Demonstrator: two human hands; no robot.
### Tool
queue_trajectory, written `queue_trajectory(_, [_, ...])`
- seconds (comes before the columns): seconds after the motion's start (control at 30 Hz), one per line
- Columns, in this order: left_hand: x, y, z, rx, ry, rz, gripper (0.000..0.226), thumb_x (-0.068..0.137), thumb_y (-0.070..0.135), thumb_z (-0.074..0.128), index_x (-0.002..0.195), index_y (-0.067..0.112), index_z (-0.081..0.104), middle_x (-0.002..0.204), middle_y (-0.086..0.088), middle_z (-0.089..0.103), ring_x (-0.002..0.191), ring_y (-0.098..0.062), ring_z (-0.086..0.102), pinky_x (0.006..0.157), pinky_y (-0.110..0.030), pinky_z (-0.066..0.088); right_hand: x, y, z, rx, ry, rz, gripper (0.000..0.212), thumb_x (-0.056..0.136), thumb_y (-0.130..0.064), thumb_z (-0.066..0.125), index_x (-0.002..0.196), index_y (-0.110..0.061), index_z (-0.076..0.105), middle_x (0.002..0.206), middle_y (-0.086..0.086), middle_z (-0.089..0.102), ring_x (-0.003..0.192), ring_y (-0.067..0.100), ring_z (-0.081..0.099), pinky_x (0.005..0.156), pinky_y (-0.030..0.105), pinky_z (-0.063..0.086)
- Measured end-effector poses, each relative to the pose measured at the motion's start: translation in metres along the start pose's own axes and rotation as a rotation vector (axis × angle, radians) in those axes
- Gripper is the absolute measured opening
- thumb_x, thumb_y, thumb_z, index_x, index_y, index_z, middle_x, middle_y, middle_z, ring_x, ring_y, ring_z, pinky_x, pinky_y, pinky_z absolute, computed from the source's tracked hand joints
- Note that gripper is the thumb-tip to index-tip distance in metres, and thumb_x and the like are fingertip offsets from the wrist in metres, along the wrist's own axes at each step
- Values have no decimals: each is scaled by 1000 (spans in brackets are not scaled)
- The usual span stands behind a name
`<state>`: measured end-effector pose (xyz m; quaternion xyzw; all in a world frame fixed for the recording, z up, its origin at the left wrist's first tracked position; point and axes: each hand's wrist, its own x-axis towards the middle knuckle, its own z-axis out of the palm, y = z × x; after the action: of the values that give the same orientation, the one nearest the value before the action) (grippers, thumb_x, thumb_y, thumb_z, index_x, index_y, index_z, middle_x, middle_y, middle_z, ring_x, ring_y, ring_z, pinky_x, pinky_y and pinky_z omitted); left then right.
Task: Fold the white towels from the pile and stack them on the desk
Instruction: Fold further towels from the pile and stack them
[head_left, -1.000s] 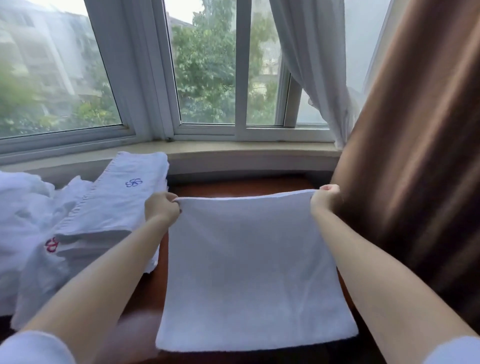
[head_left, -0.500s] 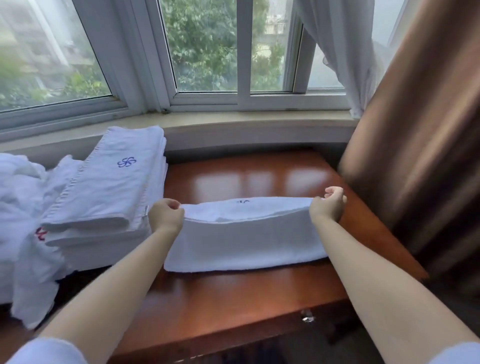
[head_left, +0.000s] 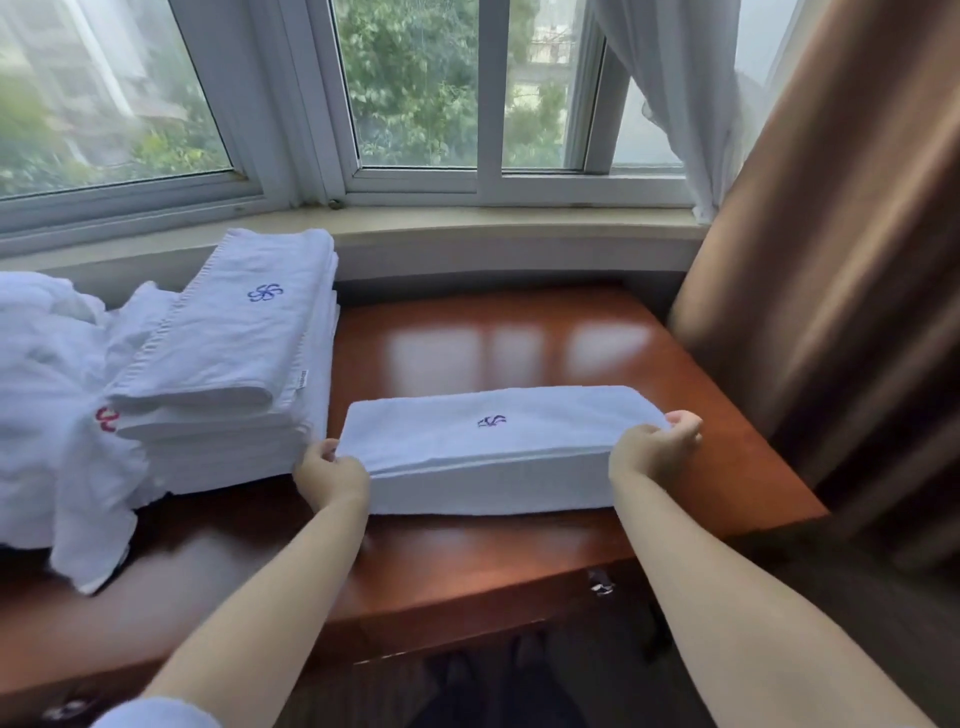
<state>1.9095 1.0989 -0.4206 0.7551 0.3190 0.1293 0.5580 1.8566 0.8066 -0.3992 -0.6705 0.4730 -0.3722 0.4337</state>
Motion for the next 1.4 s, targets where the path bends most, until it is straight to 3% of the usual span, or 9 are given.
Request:
queue_trajectory(0.2, [-7,-31,-8,307,-123,121,42,85,-5,48,126,-2,54,126,-27,47,108,-41,52,96,-38,39,-16,56,-21,-306,-206,248,31,85,-2,48,116,-1,51,126,23,52,113,42,53,91,44,42])
queue_trajectory(0.37, [-2,-36,-13,390,-171,160,45,86,5,60,129,-2,51,126,-29,47,108,-42,51,97,-38,39,-15,53,-21,-306,-154,178,40,87,2,43,127,-2,47,133,22,48,119,41,47,95,43,38])
queue_trajectory(0.57, [1,-36,-20,301,-119,94,36,83,-6,49,116,3,60,117,-20,59,105,-37,56,93,-40,47,-19,56,-17,-281,-162,82,37,83,11,36,113,-9,49,129,11,42,84,32,51,71,34,37])
queue_trajectory(0.67, [-6,-34,-19,421,-145,136,38,85,-5,47,121,4,57,125,-20,51,108,-39,52,90,-41,45,-18,59,-18,-502,-232,19,36,85,7,45,113,-13,55,129,10,45,106,34,49,88,40,41])
queue_trajectory(0.8, [-26,-29,-8,902,-108,504,42,80,-1,53,119,13,59,122,-11,49,110,-33,44,78,-39,44,-21,47,-16,-657,-215,-198,42,82,1,52,120,-15,55,140,6,39,127,29,32,101,40,28])
queue_trajectory(0.9, [-35,-20,12,851,-310,738,45,87,0,46,130,9,54,128,-9,52,118,-29,44,90,-38,43,-36,35,2,-719,-430,-473,43,88,-9,49,130,-16,50,146,3,37,133,24,30,106,35,24])
queue_trajectory(1.07, [-31,-36,24,1076,-591,820,50,104,34,21,152,23,19,160,-5,14,147,-20,11,118,-40,12,-64,49,24,-824,-886,-752,51,102,-38,27,151,-26,21,161,-3,9,147,15,5,119,35,1])
queue_trajectory(1.17, [-19,-53,12,1162,-590,775,57,101,51,15,154,33,3,162,1,-9,148,-15,-11,119,-42,-7,-52,69,16,-902,-862,-790,56,101,-49,17,153,-30,12,162,-5,0,148,13,-4,119,34,-6])
queue_trajectory(1.4, [-17,-56,7,1189,-529,747,66,95,63,14,153,36,0,162,-2,-12,148,-18,-13,118,-42,-9,-38,78,5,-930,-754,-713,63,99,-55,14,154,-26,8,162,-3,-1,148,15,-5,119,34,-5])
